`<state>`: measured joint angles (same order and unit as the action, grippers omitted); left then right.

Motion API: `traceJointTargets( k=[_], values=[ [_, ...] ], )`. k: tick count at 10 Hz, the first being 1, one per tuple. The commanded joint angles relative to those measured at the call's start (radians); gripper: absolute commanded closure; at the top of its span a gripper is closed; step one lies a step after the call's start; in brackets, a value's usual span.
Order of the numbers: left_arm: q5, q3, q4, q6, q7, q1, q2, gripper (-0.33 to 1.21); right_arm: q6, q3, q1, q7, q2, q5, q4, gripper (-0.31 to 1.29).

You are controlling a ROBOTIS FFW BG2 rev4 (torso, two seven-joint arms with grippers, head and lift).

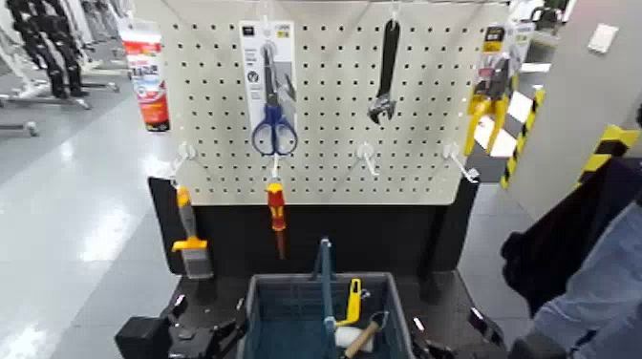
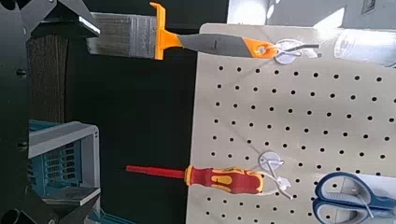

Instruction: Put the tool with the wooden handle into the crate.

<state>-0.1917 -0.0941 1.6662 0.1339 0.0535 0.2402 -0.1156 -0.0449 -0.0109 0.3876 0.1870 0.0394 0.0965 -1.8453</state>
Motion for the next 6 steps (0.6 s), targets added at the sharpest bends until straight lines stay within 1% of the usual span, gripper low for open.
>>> traceJointTargets(
  k=[1, 2, 3, 5, 6],
  values=[
    [0.002, 0.000, 0.001, -0.002, -0.001, 0.001, 0.001, 0.11, -0.147, 0.009, 0.066, -0.106, -0.036, -0.050, 0.024, 0.12],
    [0.002, -0.001, 0.001, -0.002, -0.001, 0.001, 0.002, 0.11, -0.162, 0.006, 0.073, -0.123, -0.036, -0.072, 0.024, 0.12],
    [0.002, -0.003, 0.001, -0.002, -0.001, 0.001, 0.002, 0.11, -0.170, 0.005, 0.073, -0.126, -0.036, -0.084, 0.026, 0.12],
    [0.002, -0.003, 0.001, -0.002, -0.001, 0.001, 0.002, 0.11, -0.182, 0.005, 0.074, -0.141, -0.036, -0.090, 0.024, 0.12],
    [0.002, -0.003, 0.000, -0.002, -0.001, 0.002, 0.002, 0.11, -0.178, 0.008, 0.074, -0.141, -0.036, -0.087, 0.023, 0.12]
  ],
)
